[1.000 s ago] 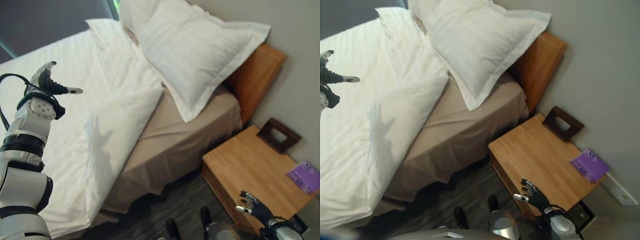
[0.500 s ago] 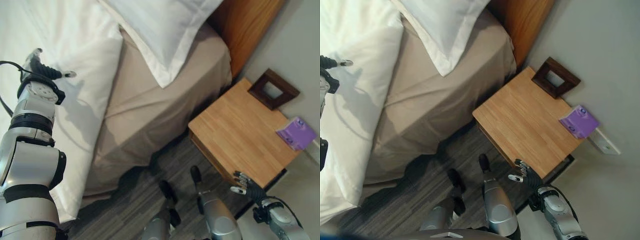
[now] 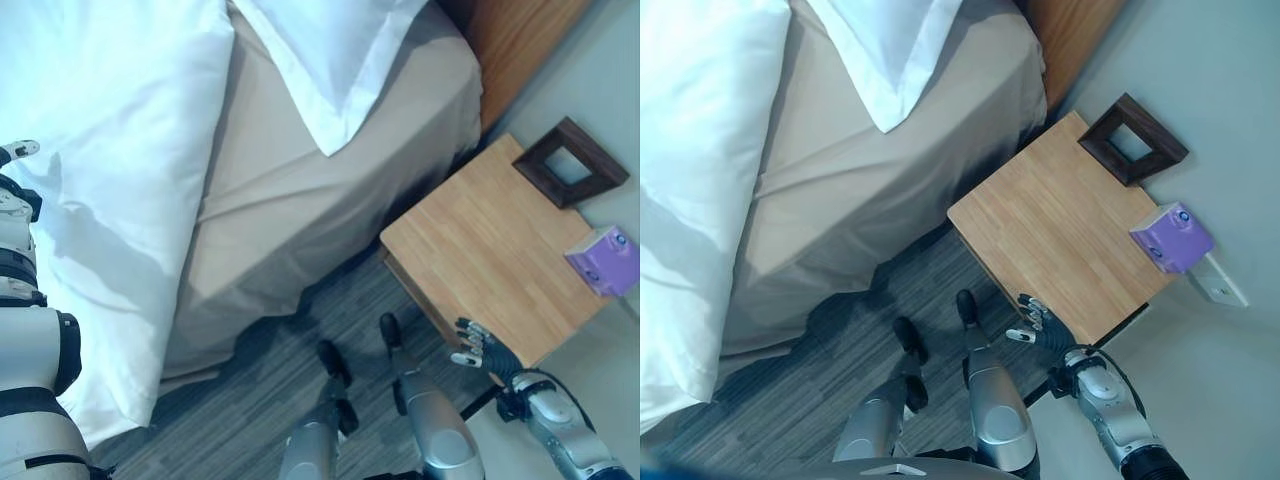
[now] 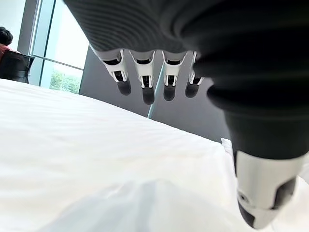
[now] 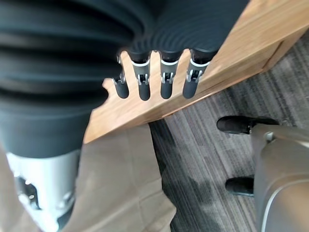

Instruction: Making the bed.

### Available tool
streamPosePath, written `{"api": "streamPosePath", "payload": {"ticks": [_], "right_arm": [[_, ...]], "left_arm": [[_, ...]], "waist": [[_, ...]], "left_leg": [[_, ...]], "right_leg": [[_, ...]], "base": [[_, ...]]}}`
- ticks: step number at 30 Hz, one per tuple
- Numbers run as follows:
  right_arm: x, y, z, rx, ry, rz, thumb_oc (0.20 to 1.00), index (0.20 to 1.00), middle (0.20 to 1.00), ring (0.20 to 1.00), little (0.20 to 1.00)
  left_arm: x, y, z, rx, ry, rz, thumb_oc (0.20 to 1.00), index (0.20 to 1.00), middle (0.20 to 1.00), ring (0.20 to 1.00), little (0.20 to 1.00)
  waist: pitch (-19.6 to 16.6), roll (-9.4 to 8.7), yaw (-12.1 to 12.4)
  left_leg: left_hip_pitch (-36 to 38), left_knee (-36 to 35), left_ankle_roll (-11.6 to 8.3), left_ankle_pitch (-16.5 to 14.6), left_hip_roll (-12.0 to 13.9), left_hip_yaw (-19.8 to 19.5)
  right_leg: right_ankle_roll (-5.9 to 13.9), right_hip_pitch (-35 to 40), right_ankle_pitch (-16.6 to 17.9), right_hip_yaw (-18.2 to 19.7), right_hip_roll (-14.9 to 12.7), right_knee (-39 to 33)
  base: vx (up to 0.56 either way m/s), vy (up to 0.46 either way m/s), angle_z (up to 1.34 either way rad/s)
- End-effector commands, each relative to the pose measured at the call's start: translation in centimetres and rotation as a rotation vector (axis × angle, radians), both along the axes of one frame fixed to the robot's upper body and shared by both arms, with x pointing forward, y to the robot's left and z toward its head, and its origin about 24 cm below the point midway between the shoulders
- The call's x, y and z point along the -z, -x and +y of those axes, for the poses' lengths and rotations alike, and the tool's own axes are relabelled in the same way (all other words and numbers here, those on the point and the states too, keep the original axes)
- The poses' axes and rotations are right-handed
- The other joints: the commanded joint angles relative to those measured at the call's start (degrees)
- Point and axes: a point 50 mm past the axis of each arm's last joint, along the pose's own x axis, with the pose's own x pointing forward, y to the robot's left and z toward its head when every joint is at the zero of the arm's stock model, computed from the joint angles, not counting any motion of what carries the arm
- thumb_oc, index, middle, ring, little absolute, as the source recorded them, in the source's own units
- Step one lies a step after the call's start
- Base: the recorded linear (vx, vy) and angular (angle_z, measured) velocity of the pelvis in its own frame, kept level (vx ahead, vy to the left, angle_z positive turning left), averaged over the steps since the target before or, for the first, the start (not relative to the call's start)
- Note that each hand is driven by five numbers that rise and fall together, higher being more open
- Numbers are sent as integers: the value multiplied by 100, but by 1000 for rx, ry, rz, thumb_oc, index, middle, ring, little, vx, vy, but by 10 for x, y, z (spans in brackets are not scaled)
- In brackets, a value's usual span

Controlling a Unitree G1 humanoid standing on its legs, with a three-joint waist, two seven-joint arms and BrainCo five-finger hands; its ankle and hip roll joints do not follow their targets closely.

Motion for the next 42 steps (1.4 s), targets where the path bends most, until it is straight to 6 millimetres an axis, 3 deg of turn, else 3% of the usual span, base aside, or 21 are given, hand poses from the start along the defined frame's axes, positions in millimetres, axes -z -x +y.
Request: {"api": "streamPosePath", "payload": {"ticks": [1, 10, 18, 20, 21, 22, 25, 28, 31, 33, 35, 39, 42], "right_arm": [[3, 12, 0, 1, -36, -3, 1000, 1000, 1000, 1000, 1000], [3, 11, 5, -16, -51, -4, 1000, 1000, 1000, 1000, 1000], [-8, 4, -5, 9, -54, -42, 1000, 1000, 1000, 1000, 1000], [-5, 3, -6, 23, -43, -31, 1000, 1000, 1000, 1000, 1000], [-3, 3, -6, 27, -41, -23, 1000, 1000, 1000, 1000, 1000], [-1, 3, -3, 19, -42, -16, 1000, 1000, 1000, 1000, 1000], [0, 5, -3, 18, -38, -5, 1000, 1000, 1000, 1000, 1000], [3, 6, -4, 26, -37, 6, 1000, 1000, 1000, 1000, 1000], [2, 3, -8, 39, -26, 2, 1000, 1000, 1000, 1000, 1000], [0, 1, -9, 41, -23, -9, 1000, 1000, 1000, 1000, 1000], [0, 0, -11, 41, -3, -15, 1000, 1000, 1000, 1000, 1000], [4, 2, -13, 41, 45, 1, 1000, 1000, 1000, 1000, 1000], [4, 4, -13, 15, 76, 6, 1000, 1000, 1000, 1000, 1000]], "left_arm": [[-1, 17, 14, -65, -29, -10, 1000, 1000, 1000, 1000, 1000], [27, -9, -9, 78, -7, 74, 1000, 1000, 1000, 1000, 1000], [12, -25, -24, 193, -51, 137, 1000, 1000, 1000, 1000, 1000], [19, -32, -32, 235, -25, 164, 1000, 1000, 1000, 1000, 1000], [25, -36, -35, 257, 8, 166, 464, 464, 464, 464, 464], [37, -42, -43, 288, 70, 153, 200, 200, 200, 200, 200], [48, -55, -61, 359, 124, 133, 200, 200, 200, 200, 200], [39, -64, -74, 408, 84, 115, 200, 200, 200, 200, 200], [0, -81, -112, 569, -35, -6, 200, 200, 200, 200, 200], [-15, -86, -140, 686, -98, -84, 200, 200, 200, 200, 200], [-34, -88, -192, 893, -201, -179, 200, 200, 200, 200, 200], [-33, -66, -276, 1307, -305, -246, 200, 200, 200, 200, 200], [-12, -50, -312, 1524, -296, -206, 200, 200, 200, 200, 200]], "waist": [[-296, -194, -12], [-75, -309, -54], [275, -420, -196], [301, -375, -215], [302, -371, -225], [305, -375, -231], [279, -370, -252], [249, -334, -250], [95, -164, -271], [21, -50, -263], [-91, 112, -230], [-307, 345, -214], [-434, 405, -254]], "left_leg": [[184, 27, -331, 187, 118, -94], [65, 27, -313, 208, 94, -122], [-690, 27, -303, 337, 72, -33], [-808, 27, -358, 207, 64, -84], [-845, 27, -367, 218, 76, -71], [-838, 27, -365, 209, 81, -72], [-795, 27, -331, 328, 70, -6], [-694, 27, -326, 295, 51, 10], [-400, 27, -324, 213, 13, -9], [-238, 27, -316, 167, -15, -52], [-50, 27, -297, 121, -45, -129], [287, 27, -260, 46, -129, -245], [454, 27, -221, -6, -176, -272]], "right_leg": [[643, 73, -161, 13, -246, 34], [633, -55, -109, 9, -240, 60], [663, -791, 183, 103, -174, 92], [719, -850, 142, 130, -157, -19], [721, -893, 150, 131, -140, -24], [718, -915, 145, 134, -130, -22], [653, -932, 209, 167, -133, 35], [642, -855, 163, 192, -146, 53], [642, -584, 98, 198, -228, 41], [653, -419, 59, 169, -286, 31], [657, -208, -18, 113, -359, 48], [658, 175, -133, 9, -435, 39], [656, 371, -179, 1, -460, 17]], "base": [[-7, 0, 11], [-12, -1, 1], [-76, 11, -2], [36, 43, 0], [0, 0, 0], [0, 0, 0], [-58, -7, 0], [27, 26, -1], [49, 34, 0], [64, 30, 5], [82, 24, 4], [74, 37, 19], [61, 49, 13]]}}
